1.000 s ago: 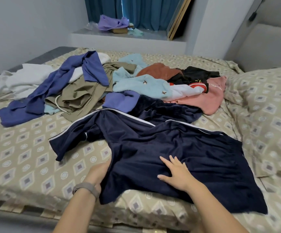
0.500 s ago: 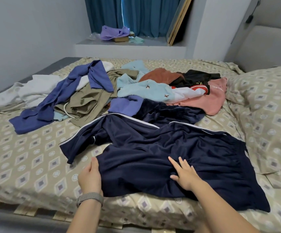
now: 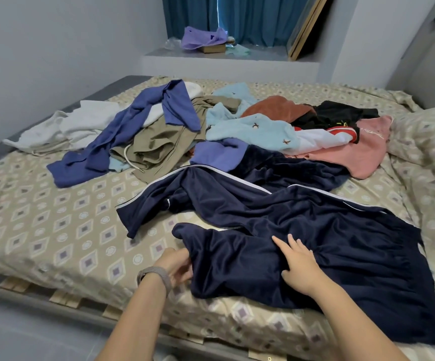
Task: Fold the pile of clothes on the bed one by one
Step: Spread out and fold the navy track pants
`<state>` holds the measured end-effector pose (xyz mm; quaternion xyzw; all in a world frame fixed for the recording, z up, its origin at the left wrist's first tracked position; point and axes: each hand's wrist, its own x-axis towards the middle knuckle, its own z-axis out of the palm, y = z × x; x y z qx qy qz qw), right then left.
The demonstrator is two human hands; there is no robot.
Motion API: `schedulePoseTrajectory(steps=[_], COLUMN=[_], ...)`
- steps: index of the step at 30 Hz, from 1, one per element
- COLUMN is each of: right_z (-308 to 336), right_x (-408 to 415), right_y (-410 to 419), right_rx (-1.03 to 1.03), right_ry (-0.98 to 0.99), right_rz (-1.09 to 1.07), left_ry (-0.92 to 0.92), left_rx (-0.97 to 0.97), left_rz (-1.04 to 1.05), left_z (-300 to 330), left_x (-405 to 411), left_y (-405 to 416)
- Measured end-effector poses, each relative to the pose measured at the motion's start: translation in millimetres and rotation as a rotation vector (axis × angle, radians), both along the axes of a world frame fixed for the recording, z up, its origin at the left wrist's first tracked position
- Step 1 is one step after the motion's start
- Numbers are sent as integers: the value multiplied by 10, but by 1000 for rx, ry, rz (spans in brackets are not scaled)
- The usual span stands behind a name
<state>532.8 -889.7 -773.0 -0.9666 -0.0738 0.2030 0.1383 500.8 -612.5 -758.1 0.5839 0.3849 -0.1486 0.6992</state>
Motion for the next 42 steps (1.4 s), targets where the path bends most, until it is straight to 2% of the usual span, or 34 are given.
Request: schedulePoseTrajectory(steps=[3, 6, 7, 9, 11, 12, 15, 19, 23, 28, 34, 37, 40, 42], right_z=[-1, -38, -49, -71, -88, -94, -96, -110, -120, -151, -158, -150, -59, 13], right_x=[-44, -59, -59, -66, -66, -64, -67, -40, -18, -10, 17, 29, 17, -4], right_y=[159, 248, 256, 256, 255, 259, 281, 288, 258, 286, 298, 330, 427, 565], right_rx=[4, -51, -73, -113, -108, -98, -93, -114, -152, -194, -210, -213, -201, -156], right_ry=[-5, 32, 50, 81, 73, 58, 34, 77, 143, 134, 155, 159, 0, -159], right_rz=[80, 120, 127, 143, 133, 125, 121, 108, 122, 134, 128, 115, 60, 39], left_ry=[105, 118, 88, -50, -259, -370, -529, -636, -764, -791, -878, -857, -747, -648], left_rx=[-48, -72, -89, -110, -79, -38, 43, -88, -79, -111, 2, -5, -97, -211], left_rz=[-181, -303, -266, 7, 299, 360, 401, 451, 539, 613, 744, 723, 619, 656], left_z=[93, 162, 183, 167, 149, 160, 186, 227, 267, 324, 291, 228, 135, 62], left_x=[-26, -55, -54, -39, -15, -15, -66, -84, -123, -104, -96, -21, 27, 4], left_y=[-81, -112, -110, -30, 86, 135, 185, 160, 244, 447, 758, 956, 1020, 1087])
